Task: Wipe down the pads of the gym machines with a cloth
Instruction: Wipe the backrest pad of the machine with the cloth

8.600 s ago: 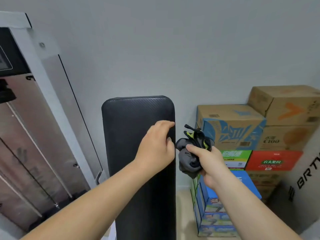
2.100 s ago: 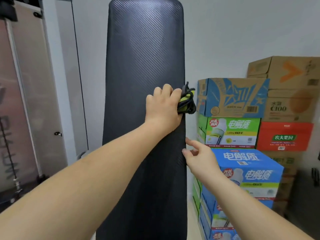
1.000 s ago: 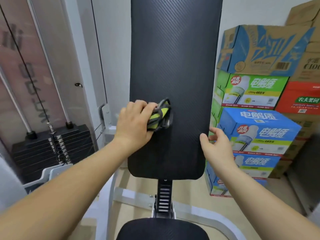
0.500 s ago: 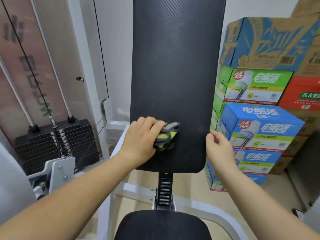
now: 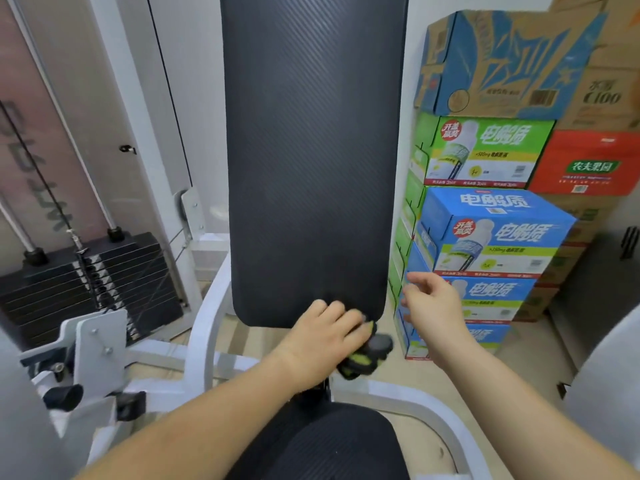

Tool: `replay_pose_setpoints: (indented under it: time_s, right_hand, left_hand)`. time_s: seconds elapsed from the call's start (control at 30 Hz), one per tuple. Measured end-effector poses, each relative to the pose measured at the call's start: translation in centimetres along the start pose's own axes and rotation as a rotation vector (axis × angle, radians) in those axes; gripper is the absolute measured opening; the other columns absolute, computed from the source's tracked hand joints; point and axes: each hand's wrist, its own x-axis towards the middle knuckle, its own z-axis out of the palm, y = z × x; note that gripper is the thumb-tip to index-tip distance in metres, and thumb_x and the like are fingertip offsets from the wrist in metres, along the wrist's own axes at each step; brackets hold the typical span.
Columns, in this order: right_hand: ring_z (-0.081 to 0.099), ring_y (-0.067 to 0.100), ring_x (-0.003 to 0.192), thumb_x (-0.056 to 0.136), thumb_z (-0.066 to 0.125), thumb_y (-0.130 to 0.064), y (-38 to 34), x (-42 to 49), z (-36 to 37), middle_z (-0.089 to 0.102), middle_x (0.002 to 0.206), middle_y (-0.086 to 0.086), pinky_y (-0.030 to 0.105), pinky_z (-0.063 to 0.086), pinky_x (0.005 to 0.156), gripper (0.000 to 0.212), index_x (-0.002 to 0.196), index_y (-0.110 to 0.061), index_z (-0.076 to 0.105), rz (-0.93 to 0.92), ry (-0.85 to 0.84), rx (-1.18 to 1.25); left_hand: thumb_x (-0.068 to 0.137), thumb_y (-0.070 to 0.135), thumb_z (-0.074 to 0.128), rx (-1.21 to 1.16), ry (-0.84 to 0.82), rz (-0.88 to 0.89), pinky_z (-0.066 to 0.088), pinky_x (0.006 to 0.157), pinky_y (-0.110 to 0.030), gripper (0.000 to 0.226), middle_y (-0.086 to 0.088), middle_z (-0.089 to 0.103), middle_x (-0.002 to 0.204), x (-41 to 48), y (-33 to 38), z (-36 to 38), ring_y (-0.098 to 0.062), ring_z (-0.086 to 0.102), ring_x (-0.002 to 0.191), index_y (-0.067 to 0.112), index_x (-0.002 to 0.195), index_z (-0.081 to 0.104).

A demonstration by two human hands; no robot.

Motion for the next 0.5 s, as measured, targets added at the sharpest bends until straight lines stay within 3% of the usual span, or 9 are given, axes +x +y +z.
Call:
replay_pose_setpoints:
  time_s: [0.07,0.13,0.27,0.33,0.43,0.5]
  right_hand:
    - [0.063,0.022,0.108,0.100,0.053,-0.013,0.1,-0.3,0.2,0.066,0.113,-0.002,0.046,0.056,0.098,0.028,0.124,-0.023,0.063,-0.004,-0.032,-0.024]
    - [0.062,0.019,0.103,0.100,0.053,-0.014,-0.2,-0.5,0.7,0.065,0.108,-0.006,0.043,0.057,0.094,0.027,0.125,-0.021,0.063,-0.036,-0.040,-0.037]
    - [0.063,0.022,0.097,0.099,0.055,-0.019,-0.9,-0.6,2.3,0.066,0.101,-0.004,0.035,0.051,0.082,0.026,0.124,-0.018,0.061,-0.092,-0.032,-0.082]
    - [0.062,0.018,0.096,0.099,0.056,-0.023,-1.2,-0.8,3.0,0.064,0.098,-0.007,0.035,0.047,0.080,0.024,0.122,-0.018,0.060,-0.101,0.006,-0.106]
    - [0.061,0.017,0.097,0.098,0.057,-0.027,-1.0,-1.1,3.5,0.063,0.098,-0.008,0.037,0.050,0.082,0.025,0.122,-0.020,0.059,-0.102,0.051,-0.098]
    - [0.061,0.017,0.098,0.098,0.057,-0.026,-0.8,-1.3,3.4,0.062,0.099,-0.009,0.038,0.050,0.085,0.024,0.122,-0.021,0.059,-0.106,0.048,-0.083]
  left_hand:
    - [0.084,0.010,0.050,0.010,0.012,0.066,0.039,0.070,-0.038,0.047,0.000,0.062,0.117,-2.4,-1.7,-0.5,-0.025,0.053,0.086,0.021,0.129,0.060]
    - [0.079,0.010,0.062,-0.016,0.096,-0.046,0.037,0.067,-0.039,0.048,-0.004,0.061,0.110,-2.6,-5.2,-2.7,-0.028,0.052,0.083,0.020,0.126,0.061]
    - [0.064,0.016,0.077,-0.117,0.253,-0.657,0.043,0.074,-0.044,0.072,-0.010,0.053,0.116,-0.2,-12.8,-7.8,-0.035,0.049,0.093,0.020,0.132,0.053]
    - [0.064,0.016,0.079,-0.171,0.308,-0.802,0.043,0.077,-0.043,0.074,-0.010,0.051,0.119,0.5,-12.3,-8.1,-0.034,0.048,0.097,0.019,0.133,0.052]
    - [0.054,0.018,0.076,-0.229,0.191,-0.806,0.041,0.073,-0.040,0.076,-0.005,0.049,0.114,0.0,-6.4,-5.4,-0.032,0.048,0.092,0.021,0.125,0.051]
    - [0.052,0.021,0.073,-0.271,0.028,-0.593,0.043,0.067,-0.040,0.073,-0.002,0.048,0.109,-1.4,-1.7,-2.9,-0.030,0.051,0.087,0.022,0.122,0.053]
